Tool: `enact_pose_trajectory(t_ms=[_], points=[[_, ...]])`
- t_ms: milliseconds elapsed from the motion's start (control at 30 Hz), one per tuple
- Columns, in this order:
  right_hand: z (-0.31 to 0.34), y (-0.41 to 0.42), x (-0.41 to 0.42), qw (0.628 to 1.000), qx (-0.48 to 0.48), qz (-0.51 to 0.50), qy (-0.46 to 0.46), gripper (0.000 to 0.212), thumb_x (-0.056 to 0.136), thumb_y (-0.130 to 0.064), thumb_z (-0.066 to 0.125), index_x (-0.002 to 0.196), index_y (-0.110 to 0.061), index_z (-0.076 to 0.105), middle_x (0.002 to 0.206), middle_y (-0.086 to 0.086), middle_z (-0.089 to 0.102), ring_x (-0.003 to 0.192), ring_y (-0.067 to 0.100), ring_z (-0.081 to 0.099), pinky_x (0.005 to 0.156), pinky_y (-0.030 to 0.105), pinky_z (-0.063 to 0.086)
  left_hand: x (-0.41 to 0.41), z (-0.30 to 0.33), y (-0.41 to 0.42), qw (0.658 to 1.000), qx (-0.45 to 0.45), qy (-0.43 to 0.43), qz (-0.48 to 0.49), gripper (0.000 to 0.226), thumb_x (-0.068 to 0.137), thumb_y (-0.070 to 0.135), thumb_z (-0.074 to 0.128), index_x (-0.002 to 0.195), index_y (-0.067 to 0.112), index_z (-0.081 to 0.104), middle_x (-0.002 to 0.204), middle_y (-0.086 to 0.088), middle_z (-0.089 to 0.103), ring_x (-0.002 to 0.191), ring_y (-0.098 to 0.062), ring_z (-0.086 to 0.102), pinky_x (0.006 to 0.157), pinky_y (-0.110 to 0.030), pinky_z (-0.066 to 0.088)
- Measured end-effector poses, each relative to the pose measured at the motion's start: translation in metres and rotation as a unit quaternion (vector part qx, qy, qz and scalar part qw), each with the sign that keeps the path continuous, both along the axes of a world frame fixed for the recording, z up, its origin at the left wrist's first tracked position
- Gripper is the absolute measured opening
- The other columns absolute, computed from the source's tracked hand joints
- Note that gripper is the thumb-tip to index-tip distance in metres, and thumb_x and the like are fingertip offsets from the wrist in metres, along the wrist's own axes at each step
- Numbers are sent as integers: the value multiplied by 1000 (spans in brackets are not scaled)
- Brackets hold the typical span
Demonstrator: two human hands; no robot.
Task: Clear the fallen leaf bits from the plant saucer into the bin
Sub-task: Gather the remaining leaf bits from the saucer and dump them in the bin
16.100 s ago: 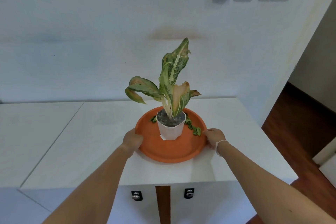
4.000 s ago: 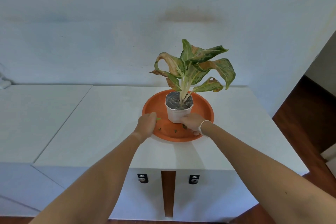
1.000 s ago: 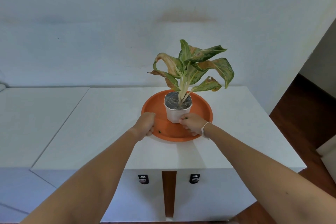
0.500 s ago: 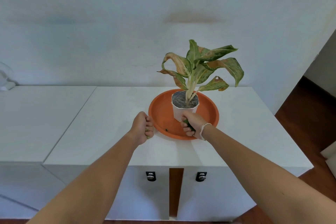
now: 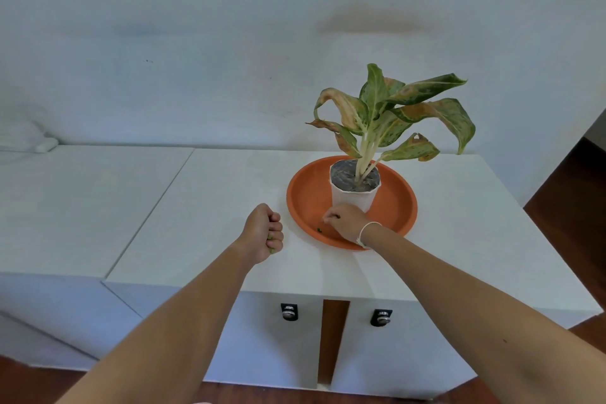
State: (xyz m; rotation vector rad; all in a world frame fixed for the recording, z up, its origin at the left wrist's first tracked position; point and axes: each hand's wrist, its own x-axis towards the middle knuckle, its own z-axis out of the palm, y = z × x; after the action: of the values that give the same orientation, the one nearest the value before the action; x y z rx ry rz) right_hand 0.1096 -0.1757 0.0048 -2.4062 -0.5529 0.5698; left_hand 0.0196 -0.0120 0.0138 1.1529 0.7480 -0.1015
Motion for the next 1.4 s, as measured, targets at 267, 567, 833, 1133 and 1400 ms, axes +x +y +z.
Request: enact_pose_trajectory(t_ms=[267, 567, 833, 1133, 1400], points=[[-4, 2, -1, 994, -61, 83, -47, 24, 92, -13, 53, 113, -15, 64, 118, 8, 64, 100, 22, 58, 90, 30, 47, -2, -5, 3, 1000, -5, 10, 4, 21, 75, 9, 25, 57, 17, 30, 47, 6, 21, 34, -9, 16, 34, -17, 13], [-5, 2, -2, 989, -72, 97, -82, 20, 92, -16, 52, 108, -11, 64, 113, 10, 65, 98, 24, 57, 86, 31, 46, -7, -7, 3, 1000, 2, 20, 4, 22, 75, 8, 24, 56, 17, 30, 50, 5, 21, 37, -9, 15, 36, -18, 12], [-4, -5, -6, 998, -26, 50, -39, 9, 92, -13, 53, 88, -17, 60, 107, 9, 64, 90, 17, 51, 76, 24, 40, -13, -5, 1, 1000, 7, 13, -6, 21, 75, 8, 24, 56, 17, 30, 51, 5, 20, 36, -9, 15, 35, -18, 12], [9, -20, -15, 995, 81, -56, -10, 9, 92, -12, 54, 84, -15, 56, 120, 7, 62, 111, 23, 54, 83, 22, 36, -18, 0, -4, 1000, 5, 4, -23, 21, 75, 8, 24, 56, 18, 29, 52, 5, 20, 37, -9, 15, 36, -18, 12], [18, -45, -23, 968, 190, -154, 54, 21, 90, -12, 57, 70, -17, 52, 69, -4, 48, 61, 9, 42, 54, 17, 32, -12, 9, -27, 997, -17, -25, -73, 24, 78, 9, 25, 56, 18, 30, 42, 7, 24, 32, -7, 17, 35, -15, 13]])
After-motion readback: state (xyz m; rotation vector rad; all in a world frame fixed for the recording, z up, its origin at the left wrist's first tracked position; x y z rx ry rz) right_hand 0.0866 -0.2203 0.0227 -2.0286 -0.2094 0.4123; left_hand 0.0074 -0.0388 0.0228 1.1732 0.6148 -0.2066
